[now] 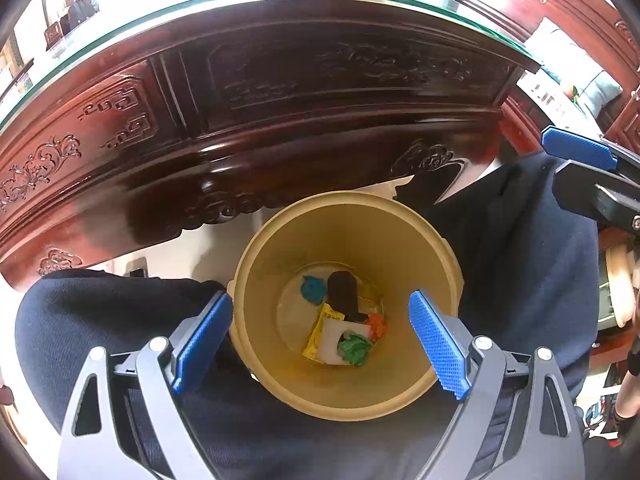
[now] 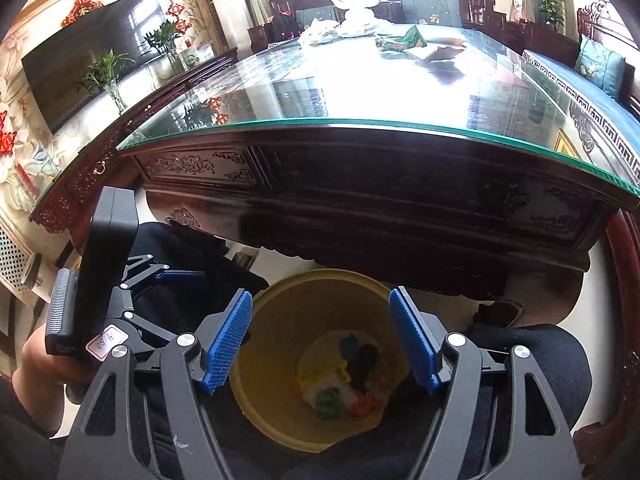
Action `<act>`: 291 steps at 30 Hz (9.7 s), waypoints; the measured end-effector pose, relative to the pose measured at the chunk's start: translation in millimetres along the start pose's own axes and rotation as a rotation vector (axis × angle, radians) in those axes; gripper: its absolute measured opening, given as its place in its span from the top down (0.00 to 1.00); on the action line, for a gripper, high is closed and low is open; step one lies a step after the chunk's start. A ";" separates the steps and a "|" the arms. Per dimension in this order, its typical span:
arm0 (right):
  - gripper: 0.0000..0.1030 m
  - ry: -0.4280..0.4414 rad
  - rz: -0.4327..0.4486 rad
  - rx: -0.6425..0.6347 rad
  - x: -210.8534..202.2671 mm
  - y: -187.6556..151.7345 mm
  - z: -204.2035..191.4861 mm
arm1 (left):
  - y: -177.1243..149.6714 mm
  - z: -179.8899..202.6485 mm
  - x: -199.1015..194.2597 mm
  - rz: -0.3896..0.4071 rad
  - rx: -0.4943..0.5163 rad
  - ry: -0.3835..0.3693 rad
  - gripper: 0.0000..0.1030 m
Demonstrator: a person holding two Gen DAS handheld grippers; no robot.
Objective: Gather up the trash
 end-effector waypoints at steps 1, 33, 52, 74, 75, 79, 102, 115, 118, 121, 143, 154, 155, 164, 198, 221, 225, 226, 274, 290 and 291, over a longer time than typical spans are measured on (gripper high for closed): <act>0.33 -0.001 -0.002 0.000 0.6 -0.2 0.5 | 1.3 0.3 0.0 0.000 0.000 -0.002 0.13; 0.24 -0.091 0.258 0.174 53.0 253.8 101.0 | 320.1 -44.4 -66.3 0.410 0.059 0.149 0.04; 0.58 0.051 -0.037 0.429 173.7 279.8 148.4 | 400.6 -115.7 -7.3 0.375 -0.041 0.132 0.04; 0.93 -0.003 0.039 0.322 167.1 286.2 163.8 | 490.5 -91.7 43.1 0.257 0.240 0.070 0.04; 0.93 -0.006 0.036 0.322 167.7 285.8 165.7 | 494.1 -91.2 49.7 0.232 0.263 0.082 0.04; 0.93 0.002 0.035 0.327 167.5 287.4 166.5 | 502.1 -92.5 73.1 0.148 0.285 0.047 0.04; 0.93 0.000 0.063 0.296 143.3 273.2 155.5 | 435.5 -69.5 11.9 0.263 0.244 -0.072 0.64; 0.93 0.010 0.140 0.246 58.5 239.5 126.4 | 332.7 -25.9 -68.5 0.355 0.255 -0.121 0.64; 0.93 0.012 0.161 0.215 33.1 224.0 114.1 | 302.7 -12.7 -85.6 0.366 0.268 -0.140 0.64; 0.93 0.025 0.180 0.193 7.4 204.2 98.2 | 267.9 -2.1 -102.9 0.378 0.256 -0.182 0.64; 0.93 0.075 0.019 0.082 -15.9 1.3 14.2 | 19.3 13.8 -48.9 0.165 0.038 -0.198 0.63; 0.93 0.028 -0.061 0.098 5.1 -32.6 16.2 | -19.8 -1.6 5.1 0.029 -0.040 -0.187 0.63; 0.93 0.030 -0.066 0.095 7.1 -32.9 13.8 | -21.5 -1.8 10.2 0.015 -0.039 -0.186 0.61; 0.93 0.007 -0.077 0.088 12.9 -36.2 17.2 | -40.7 -2.0 49.7 -0.104 -0.079 -0.175 0.31; 0.72 0.007 -0.182 0.083 45.2 -47.4 18.9 | -26.0 -28.8 24.9 -0.032 -0.077 -0.089 0.17; 0.70 -0.020 -0.201 0.012 57.6 -61.2 -5.3 | -20.8 -23.4 34.9 -0.030 -0.082 -0.099 0.16; 0.60 -0.009 -0.208 0.005 60.9 -63.3 -9.5 | -18.4 -18.5 32.9 -0.025 -0.057 -0.093 0.16; 0.60 -0.011 -0.211 0.004 61.5 -63.9 -9.4 | -18.0 -17.7 32.6 -0.025 -0.050 -0.085 0.15; 0.08 -0.135 0.068 0.069 -2.9 -2.9 -3.9 | 56.6 3.8 -86.0 0.333 -0.036 0.133 0.04; 0.08 -0.245 0.248 0.075 -29.1 71.8 21.9 | 106.3 13.7 -95.5 0.401 -0.007 0.146 0.04; 0.08 -0.252 0.259 0.075 -29.7 79.0 23.5 | 113.4 13.2 -97.7 0.409 0.000 0.153 0.04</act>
Point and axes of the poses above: each gripper's, at about its wrist camera, not at the fingertips, and x roughly the way its jaws point, z to its right, y to its top, the point moved 8 cm from there along x, roughly the way its jaws point, and after that the axes turned 15 degrees about -y, right-handed, at the moved point
